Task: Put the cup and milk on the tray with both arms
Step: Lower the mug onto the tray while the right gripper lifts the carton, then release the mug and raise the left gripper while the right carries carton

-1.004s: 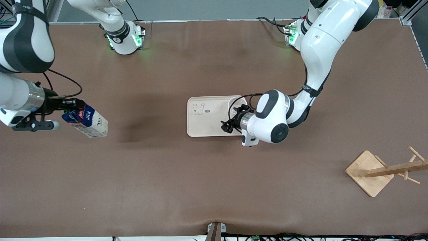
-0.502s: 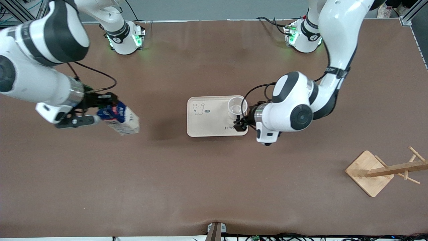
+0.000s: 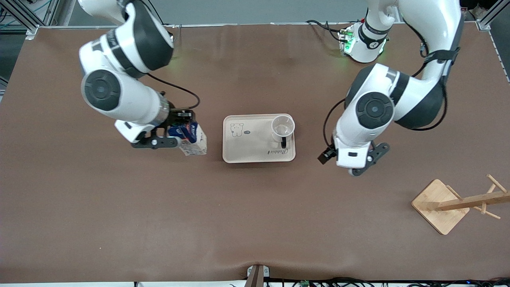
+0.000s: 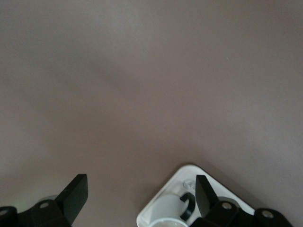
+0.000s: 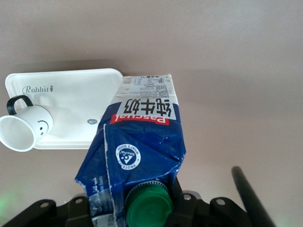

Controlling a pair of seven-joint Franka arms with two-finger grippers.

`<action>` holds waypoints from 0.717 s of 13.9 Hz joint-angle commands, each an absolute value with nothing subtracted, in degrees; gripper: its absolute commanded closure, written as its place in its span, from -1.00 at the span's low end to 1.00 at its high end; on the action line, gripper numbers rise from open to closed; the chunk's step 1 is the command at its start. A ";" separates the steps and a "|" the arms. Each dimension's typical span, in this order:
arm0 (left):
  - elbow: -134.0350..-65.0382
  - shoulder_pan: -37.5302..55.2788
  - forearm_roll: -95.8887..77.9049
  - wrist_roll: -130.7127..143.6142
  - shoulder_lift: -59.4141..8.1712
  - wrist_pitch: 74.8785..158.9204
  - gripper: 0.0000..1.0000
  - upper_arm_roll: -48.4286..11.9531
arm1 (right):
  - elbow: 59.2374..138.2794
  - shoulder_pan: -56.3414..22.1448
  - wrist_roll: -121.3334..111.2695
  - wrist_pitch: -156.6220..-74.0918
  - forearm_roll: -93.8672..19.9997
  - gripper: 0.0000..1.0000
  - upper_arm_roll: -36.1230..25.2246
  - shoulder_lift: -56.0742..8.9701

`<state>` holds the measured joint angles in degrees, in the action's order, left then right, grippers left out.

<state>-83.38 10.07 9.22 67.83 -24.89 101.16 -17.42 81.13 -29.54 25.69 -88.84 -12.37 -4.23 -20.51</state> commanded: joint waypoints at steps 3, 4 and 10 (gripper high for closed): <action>-84.64 3.88 10.55 62.51 -15.93 96.17 -1.00 -17.23 | 73.74 -35.85 31.90 -87.89 -13.45 1.00 -4.75 -29.61; -84.64 2.65 10.55 61.01 -14.26 95.54 -1.00 -17.23 | 73.74 -36.38 31.90 -87.89 -13.53 1.00 -4.75 -30.40; -82.01 -4.22 10.10 50.41 -10.90 91.68 -1.00 -17.58 | 72.78 -37.18 31.29 -91.32 -21.00 1.00 -4.66 -36.38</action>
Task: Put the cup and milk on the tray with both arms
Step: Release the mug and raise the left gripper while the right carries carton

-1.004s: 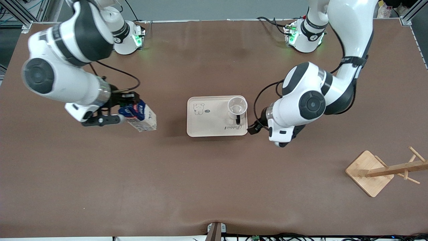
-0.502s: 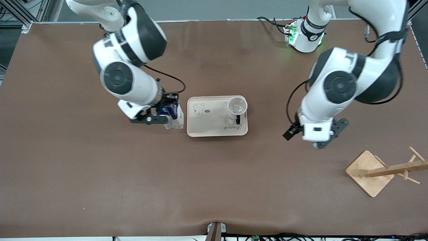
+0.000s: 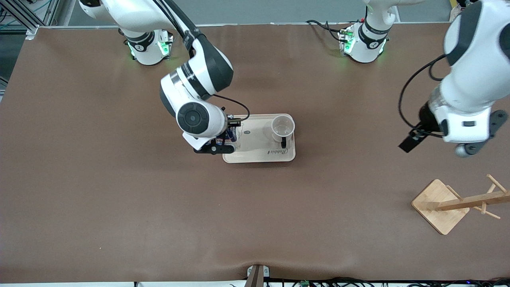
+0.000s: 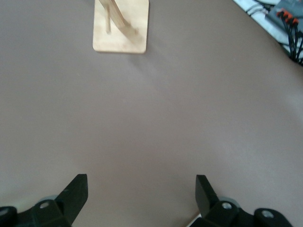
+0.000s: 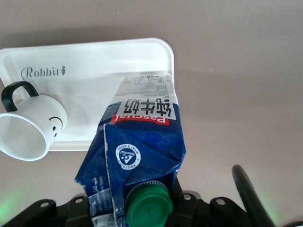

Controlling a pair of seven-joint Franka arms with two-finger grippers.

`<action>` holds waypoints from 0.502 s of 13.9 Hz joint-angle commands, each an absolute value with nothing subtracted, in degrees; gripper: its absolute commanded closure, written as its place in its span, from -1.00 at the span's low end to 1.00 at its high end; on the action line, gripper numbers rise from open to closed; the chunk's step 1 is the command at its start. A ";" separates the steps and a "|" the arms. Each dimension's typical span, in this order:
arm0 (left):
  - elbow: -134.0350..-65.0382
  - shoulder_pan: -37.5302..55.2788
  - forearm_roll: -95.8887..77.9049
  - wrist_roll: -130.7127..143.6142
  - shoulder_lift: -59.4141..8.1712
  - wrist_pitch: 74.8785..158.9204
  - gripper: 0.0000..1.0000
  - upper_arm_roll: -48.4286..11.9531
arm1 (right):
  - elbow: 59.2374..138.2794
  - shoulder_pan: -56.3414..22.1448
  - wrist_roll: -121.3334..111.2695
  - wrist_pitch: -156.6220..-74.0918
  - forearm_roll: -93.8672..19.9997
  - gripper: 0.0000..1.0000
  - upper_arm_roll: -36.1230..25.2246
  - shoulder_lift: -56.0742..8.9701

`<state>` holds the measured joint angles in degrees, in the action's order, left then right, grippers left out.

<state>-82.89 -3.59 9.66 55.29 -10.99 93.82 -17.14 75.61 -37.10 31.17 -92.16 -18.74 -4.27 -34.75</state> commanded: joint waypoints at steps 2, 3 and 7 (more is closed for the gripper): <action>-81.13 -4.22 10.37 38.47 -10.81 89.66 -1.00 -17.40 | 72.33 -37.27 31.29 -90.88 -21.27 1.00 -4.66 -37.09; -80.78 -5.00 10.37 33.80 -10.81 88.78 -1.00 -17.23 | 72.25 -37.27 31.29 -90.70 -21.36 1.00 -4.66 -37.35; -79.73 -8.00 8.71 30.06 -10.20 86.84 -1.00 -17.58 | 72.60 -38.32 32.34 -91.23 -21.27 1.00 -4.39 -37.71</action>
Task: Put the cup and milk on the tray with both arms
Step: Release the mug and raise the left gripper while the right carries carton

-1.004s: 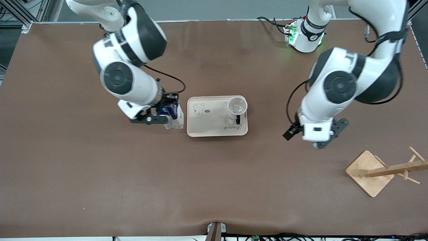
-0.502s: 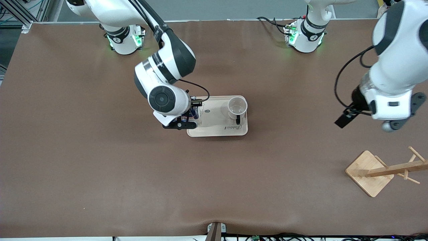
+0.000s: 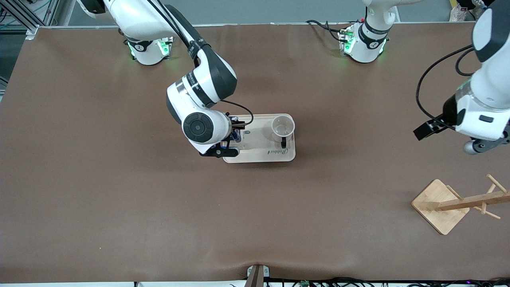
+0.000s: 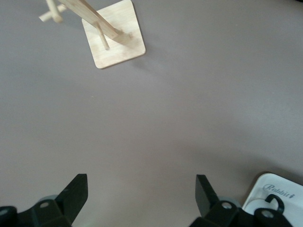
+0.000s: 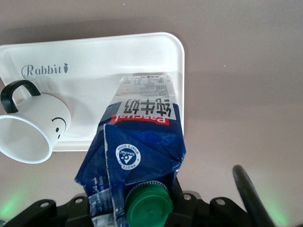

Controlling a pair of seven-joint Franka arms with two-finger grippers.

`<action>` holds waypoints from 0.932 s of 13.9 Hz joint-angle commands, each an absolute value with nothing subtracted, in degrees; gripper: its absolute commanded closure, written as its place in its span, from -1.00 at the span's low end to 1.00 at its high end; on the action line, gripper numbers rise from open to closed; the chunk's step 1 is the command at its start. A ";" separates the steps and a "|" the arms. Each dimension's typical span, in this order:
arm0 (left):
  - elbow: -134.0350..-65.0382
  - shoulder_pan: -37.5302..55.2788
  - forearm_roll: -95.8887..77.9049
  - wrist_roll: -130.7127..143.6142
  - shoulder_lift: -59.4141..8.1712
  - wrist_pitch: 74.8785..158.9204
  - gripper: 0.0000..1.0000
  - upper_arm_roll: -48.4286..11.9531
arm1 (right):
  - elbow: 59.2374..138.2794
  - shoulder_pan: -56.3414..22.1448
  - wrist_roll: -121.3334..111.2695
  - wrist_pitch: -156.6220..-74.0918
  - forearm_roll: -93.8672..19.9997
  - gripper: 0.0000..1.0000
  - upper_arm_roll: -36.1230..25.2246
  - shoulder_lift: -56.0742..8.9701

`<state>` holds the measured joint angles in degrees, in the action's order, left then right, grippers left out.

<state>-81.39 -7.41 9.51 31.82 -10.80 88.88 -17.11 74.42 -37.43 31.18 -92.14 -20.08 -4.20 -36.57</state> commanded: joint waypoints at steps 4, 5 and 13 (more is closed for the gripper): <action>-79.89 -4.68 4.93 26.04 -8.00 86.22 -1.00 -13.21 | 72.95 -38.85 32.34 -91.49 -21.27 1.00 -4.48 -38.23; -80.33 -2.05 4.83 23.32 -7.30 86.39 -1.00 -9.44 | 72.95 -38.85 32.34 -91.67 -21.36 1.00 -4.40 -38.23; -88.50 -0.88 0.79 10.28 1.14 86.57 -1.00 -4.57 | 75.14 -40.52 32.43 -97.21 -20.57 0.88 -4.48 -38.94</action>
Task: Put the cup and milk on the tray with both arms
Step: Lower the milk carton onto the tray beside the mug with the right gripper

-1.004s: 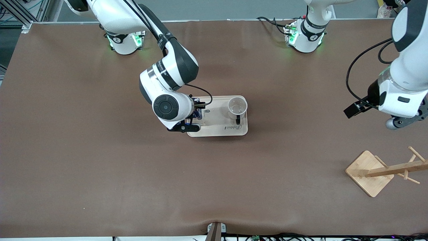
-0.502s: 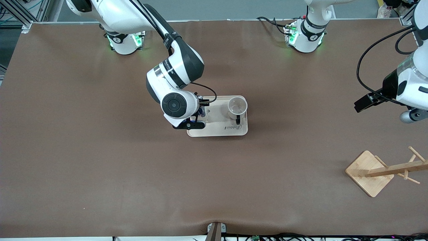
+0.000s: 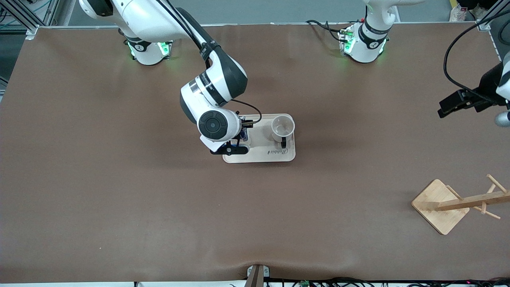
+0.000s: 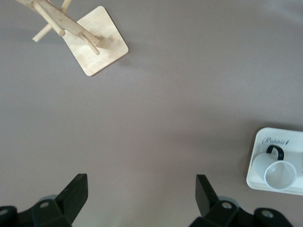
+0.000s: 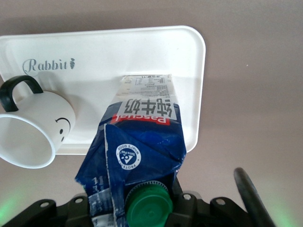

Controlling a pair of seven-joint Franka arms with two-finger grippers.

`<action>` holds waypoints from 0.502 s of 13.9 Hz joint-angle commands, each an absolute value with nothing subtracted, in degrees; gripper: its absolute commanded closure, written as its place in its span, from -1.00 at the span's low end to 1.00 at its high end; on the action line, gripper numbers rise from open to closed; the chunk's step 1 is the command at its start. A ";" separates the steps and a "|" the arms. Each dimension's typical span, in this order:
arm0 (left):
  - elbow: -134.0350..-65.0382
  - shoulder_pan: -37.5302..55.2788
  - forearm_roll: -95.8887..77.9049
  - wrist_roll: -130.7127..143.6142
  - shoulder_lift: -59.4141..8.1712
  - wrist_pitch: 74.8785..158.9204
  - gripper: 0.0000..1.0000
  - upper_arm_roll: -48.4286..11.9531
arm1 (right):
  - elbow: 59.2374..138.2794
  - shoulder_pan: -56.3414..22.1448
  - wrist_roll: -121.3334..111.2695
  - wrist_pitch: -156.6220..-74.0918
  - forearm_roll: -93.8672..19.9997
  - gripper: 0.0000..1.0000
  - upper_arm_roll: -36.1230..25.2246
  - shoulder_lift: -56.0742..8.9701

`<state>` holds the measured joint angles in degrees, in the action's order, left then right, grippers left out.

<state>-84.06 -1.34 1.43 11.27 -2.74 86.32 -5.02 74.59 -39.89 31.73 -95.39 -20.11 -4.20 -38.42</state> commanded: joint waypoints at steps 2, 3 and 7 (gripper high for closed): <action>-88.25 -0.79 0.53 9.50 1.49 86.31 -1.00 -4.66 | 75.67 -40.43 32.34 -96.86 -20.48 0.20 -4.57 -38.94; -87.98 -0.79 0.61 9.49 1.32 86.22 -1.00 -5.18 | 75.76 -40.43 32.00 -96.77 -20.13 -0.99 -4.57 -38.94; -87.89 -0.88 0.09 10.37 1.49 85.78 -1.00 -5.45 | 75.32 -43.25 32.34 -96.86 -13.80 -1.00 -4.57 -38.67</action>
